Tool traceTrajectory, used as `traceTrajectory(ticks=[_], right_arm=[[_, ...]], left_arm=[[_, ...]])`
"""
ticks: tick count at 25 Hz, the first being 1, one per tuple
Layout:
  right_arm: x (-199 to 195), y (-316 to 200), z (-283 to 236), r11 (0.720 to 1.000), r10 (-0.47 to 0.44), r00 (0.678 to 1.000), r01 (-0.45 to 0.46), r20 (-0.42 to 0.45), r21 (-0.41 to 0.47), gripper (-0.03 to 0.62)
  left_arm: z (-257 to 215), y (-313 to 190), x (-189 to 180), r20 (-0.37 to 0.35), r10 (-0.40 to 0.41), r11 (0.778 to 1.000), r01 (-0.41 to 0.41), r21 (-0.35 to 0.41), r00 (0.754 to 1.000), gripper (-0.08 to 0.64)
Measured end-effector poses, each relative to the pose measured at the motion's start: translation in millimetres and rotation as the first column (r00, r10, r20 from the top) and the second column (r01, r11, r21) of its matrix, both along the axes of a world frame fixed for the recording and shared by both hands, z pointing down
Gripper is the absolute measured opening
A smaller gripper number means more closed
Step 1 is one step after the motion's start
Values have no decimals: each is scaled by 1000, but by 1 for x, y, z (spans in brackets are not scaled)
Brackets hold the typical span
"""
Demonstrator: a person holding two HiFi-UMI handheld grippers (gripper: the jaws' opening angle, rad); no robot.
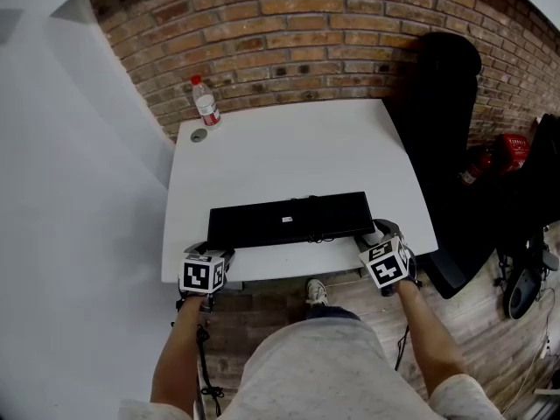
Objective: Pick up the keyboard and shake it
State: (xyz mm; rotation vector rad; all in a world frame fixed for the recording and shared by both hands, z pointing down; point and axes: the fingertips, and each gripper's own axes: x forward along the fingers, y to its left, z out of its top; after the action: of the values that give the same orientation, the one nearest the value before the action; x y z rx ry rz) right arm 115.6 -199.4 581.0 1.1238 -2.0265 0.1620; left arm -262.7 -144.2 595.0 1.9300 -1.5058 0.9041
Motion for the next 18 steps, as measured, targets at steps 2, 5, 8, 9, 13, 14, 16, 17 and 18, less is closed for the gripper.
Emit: traceTrajectory(ticks=[2,5,8,9,13,14,16,17,18], right_arm=[[2,2,1,1000,4,1000,-4,-5,-25,242],[4,4,2,999,8,1000,-9,-5,-52,241],[5,7,1,998,6,1000,-7,-13,-65,241],[6,9,2,997,6,1000,-7,-15,-72,241],[7,15,3,997,27,1000,-26,10,-74,230],[7,17,2,997,36,999,-34,18,-74,230],[6,21,-1,996,51,998,-49,33,-76,225],[5,23,-2,996,56,998,-53,41,-77,225],[4,25,-4,996,58,997,-54,48,-75,224]], left_arm=[[0,1,0,2,1,1000,-1,-7,1000,319],[1,2,0,6,4,1000,-3,-17,1000,319],[1,4,0,13,15,1000,-15,-22,1000,321],[0,5,2,17,26,999,-26,-24,1000,321],[-3,11,7,21,54,998,-53,-25,998,325],[-4,13,8,19,53,998,-53,-23,998,325],[-5,16,10,13,50,999,-50,-16,999,327],[-5,17,11,9,46,999,-46,-11,999,330],[-6,17,11,4,41,999,-41,-6,999,331]])
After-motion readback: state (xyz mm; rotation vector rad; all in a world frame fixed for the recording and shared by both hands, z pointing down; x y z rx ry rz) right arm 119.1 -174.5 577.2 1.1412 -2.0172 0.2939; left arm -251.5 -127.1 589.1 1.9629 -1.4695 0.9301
